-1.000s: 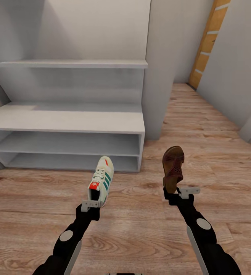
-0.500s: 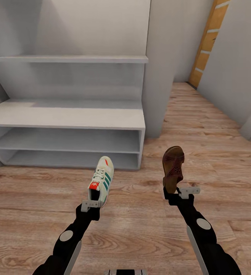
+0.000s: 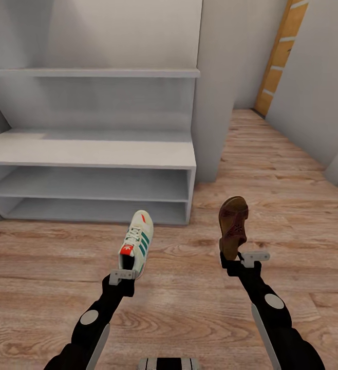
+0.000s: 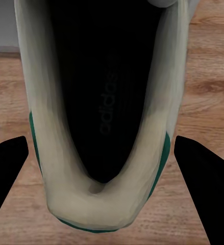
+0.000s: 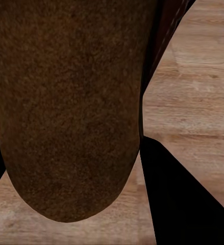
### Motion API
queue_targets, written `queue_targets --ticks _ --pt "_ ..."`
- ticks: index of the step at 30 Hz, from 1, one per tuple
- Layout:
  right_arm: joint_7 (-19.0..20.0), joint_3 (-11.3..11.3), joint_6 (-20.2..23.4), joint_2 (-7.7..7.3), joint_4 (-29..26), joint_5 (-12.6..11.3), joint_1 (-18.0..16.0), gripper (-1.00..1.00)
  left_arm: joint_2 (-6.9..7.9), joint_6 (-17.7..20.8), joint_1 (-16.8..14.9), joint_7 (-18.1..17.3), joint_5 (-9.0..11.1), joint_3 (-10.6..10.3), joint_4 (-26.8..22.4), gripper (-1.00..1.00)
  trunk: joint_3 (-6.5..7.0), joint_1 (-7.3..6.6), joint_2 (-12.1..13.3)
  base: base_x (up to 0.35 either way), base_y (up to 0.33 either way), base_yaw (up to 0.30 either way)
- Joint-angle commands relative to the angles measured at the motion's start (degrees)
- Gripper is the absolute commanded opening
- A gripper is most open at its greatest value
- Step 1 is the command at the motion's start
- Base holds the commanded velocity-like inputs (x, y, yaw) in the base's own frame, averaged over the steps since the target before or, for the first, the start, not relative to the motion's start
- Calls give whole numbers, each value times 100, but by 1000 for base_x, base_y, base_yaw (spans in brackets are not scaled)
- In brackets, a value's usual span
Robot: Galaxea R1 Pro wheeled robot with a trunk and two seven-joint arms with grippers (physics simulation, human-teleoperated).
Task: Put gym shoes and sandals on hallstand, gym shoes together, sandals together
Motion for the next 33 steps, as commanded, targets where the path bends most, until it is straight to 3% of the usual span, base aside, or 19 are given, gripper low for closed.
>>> queue_targets --ticks 1,4,19,33 --pt "-9 0 0 -1 0 -17 0 -100 0 3 0 -4 0 0 0 -100 -18 22 -42 0 0 0" --pt "-9 0 0 0 0 -17 0 -100 0 2 0 -4 0 0 0 -100 -72 88 -162 0 0 0" --pt "-3 0 -2 -2 0 -17 0 -100 0 0 0 -2 0 0 0 -100 -405 127 -182 0 0 0" --pt "-9 0 -3 -4 -8 -17 0 -100 3 -40 -17 21 -7 -7 39 -100 -405 127 -182 0 0 0"
